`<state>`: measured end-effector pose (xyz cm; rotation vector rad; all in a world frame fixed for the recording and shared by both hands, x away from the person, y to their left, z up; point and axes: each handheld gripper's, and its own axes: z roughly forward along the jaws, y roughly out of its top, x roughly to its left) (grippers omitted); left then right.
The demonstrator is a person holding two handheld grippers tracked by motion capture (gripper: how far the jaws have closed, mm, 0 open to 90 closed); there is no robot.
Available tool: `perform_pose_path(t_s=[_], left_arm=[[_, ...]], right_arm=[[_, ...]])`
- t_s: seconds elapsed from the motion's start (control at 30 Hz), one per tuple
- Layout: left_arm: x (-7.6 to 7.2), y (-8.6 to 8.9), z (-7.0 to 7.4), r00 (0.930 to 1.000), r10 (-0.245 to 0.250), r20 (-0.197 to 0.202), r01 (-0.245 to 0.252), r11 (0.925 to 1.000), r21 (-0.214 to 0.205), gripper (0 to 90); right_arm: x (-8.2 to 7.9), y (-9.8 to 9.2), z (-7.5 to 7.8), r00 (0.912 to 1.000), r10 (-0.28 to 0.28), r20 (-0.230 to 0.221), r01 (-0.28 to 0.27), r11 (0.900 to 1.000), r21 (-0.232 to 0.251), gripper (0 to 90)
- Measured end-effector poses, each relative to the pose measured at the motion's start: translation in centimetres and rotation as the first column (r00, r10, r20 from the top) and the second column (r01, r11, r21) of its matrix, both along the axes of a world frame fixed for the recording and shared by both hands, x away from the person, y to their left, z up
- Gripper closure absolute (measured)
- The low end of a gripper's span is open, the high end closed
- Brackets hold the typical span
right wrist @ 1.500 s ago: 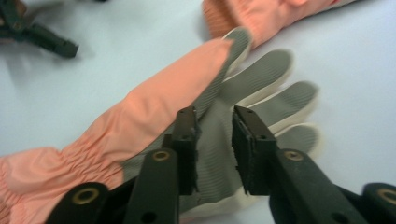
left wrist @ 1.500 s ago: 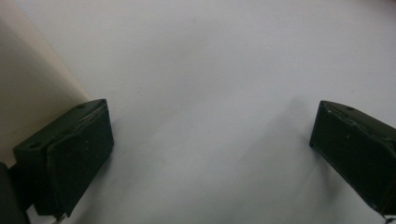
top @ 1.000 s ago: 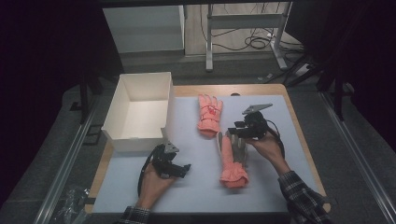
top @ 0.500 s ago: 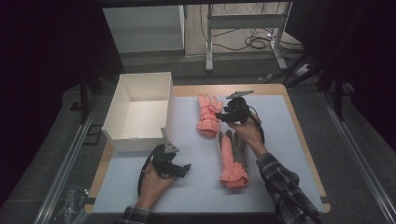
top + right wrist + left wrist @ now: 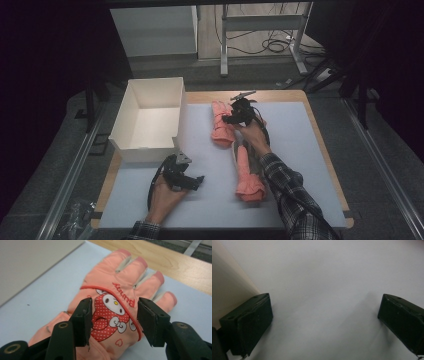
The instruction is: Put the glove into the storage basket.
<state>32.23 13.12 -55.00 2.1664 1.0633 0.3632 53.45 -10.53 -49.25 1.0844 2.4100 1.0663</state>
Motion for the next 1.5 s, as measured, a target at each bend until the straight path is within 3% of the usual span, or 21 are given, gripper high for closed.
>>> perform_pose_path(t_s=[0.17,0.3,0.43,0.5,0.7,0.8,0.93,1.07,1.43,1.5], left_arm=[[0.0,0.0,0.0,1.0000,0.000,0.000,0.000,1.0000,0.000,0.0],[0.0,0.0,0.0,1.0000,0.000,0.000,0.000,1.0000,0.000,0.0],[0.0,0.0,0.0,1.0000,0.000,0.000,0.000,1.0000,0.000,0.0],[0.0,0.0,0.0,1.0000,0.000,0.000,0.000,1.0000,0.000,0.0],[0.0,0.0,0.0,1.0000,0.000,-0.001,0.000,1.0000,0.000,0.0],[0.0,0.0,0.0,1.0000,0.000,-0.001,0.000,1.0000,0.001,0.0],[0.0,0.0,0.0,1.0000,-0.001,0.000,0.001,1.0000,0.003,0.0],[0.0,0.0,0.0,1.0000,-0.001,0.000,0.001,1.0000,0.003,0.0],[0.0,0.0,0.0,1.0000,-0.003,0.001,0.003,1.0000,0.003,0.0],[0.0,0.0,0.0,1.0000,-0.002,0.001,0.002,1.0000,0.002,0.0]], right_arm=[[0.7,0.5,-1.1,0.9992,-0.011,-0.038,0.009,0.9988,-0.049,51.3],[0.7,0.5,-1.7,0.9975,0.001,-0.071,-0.003,0.9996,-0.030,67.7],[0.4,0.7,-1.6,0.9985,0.010,-0.054,-0.013,0.9988,-0.048,82.3],[0.3,0.7,-1.4,0.9987,0.012,-0.049,-0.015,0.9982,-0.058,85.5],[0.2,0.3,0.0,0.9987,0.009,-0.049,-0.010,0.9997,-0.022,86.5],[0.1,0.0,1.0,0.9992,0.010,-0.040,-0.009,0.9997,0.021,86.5],[-0.1,-0.2,1.9,0.9989,0.027,-0.040,-0.025,0.9991,0.035,86.4],[-0.9,-0.5,3.8,0.9971,0.064,-0.042,-0.062,0.9967,0.052,86.3],[-3.1,-1.5,6.6,0.9883,0.138,-0.065,-0.132,0.9873,0.089,86.1],[-4.2,-2.1,7.3,0.9860,0.153,-0.065,-0.147,0.9848,0.092,86.0]])
